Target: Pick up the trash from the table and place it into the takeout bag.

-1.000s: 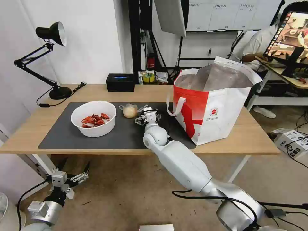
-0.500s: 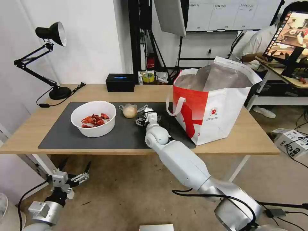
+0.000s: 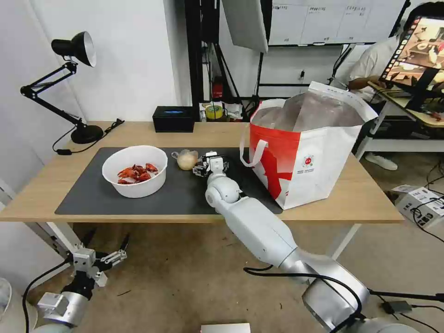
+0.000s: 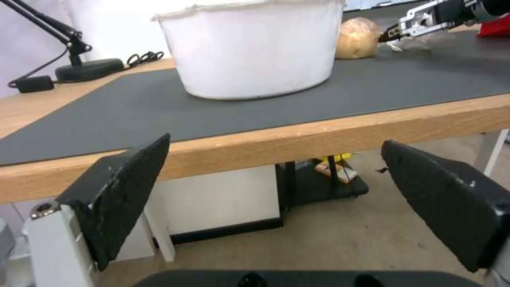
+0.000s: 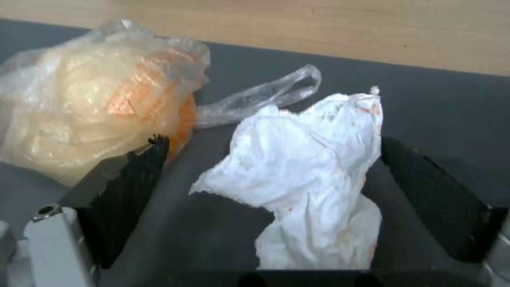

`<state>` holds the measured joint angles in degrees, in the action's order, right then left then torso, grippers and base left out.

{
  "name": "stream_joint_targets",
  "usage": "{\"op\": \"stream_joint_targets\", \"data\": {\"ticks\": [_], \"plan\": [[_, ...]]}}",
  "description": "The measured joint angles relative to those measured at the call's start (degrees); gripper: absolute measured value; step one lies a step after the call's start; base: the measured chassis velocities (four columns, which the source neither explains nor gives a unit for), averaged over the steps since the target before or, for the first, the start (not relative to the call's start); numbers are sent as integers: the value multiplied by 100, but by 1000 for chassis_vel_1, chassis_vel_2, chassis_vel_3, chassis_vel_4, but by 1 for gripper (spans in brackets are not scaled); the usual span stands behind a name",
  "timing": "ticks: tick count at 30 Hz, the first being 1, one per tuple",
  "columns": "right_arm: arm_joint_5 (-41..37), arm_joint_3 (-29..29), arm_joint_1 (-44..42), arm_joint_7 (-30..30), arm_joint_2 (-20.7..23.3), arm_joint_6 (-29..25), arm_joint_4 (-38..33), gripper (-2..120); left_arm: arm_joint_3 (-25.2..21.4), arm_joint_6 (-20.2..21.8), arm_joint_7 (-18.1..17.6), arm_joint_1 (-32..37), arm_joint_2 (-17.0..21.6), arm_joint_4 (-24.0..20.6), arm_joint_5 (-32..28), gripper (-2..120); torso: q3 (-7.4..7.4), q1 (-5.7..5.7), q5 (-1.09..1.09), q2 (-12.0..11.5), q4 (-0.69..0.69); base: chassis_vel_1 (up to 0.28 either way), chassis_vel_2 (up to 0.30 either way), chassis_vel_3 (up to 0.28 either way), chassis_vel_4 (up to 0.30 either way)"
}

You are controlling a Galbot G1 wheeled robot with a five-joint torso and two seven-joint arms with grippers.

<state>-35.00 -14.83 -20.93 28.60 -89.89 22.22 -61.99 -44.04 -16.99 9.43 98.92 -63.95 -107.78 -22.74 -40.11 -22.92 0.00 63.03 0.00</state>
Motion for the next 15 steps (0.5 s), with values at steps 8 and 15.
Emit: {"op": "stream_joint_targets", "data": {"ticks": [8, 15], "plan": [[-2, -3, -26, 52, 21, 101, -23, 79, -38, -27, 2, 50, -6, -5, -5, 100, 0, 0, 0, 0, 0, 0, 0, 0, 0], [-16, -3, -115, 113, 81, 110, -108, 55, -6, -27, 2, 49, -47, -15, -9, 100, 0, 0, 0, 0, 0, 0, 0, 0, 0]]}}
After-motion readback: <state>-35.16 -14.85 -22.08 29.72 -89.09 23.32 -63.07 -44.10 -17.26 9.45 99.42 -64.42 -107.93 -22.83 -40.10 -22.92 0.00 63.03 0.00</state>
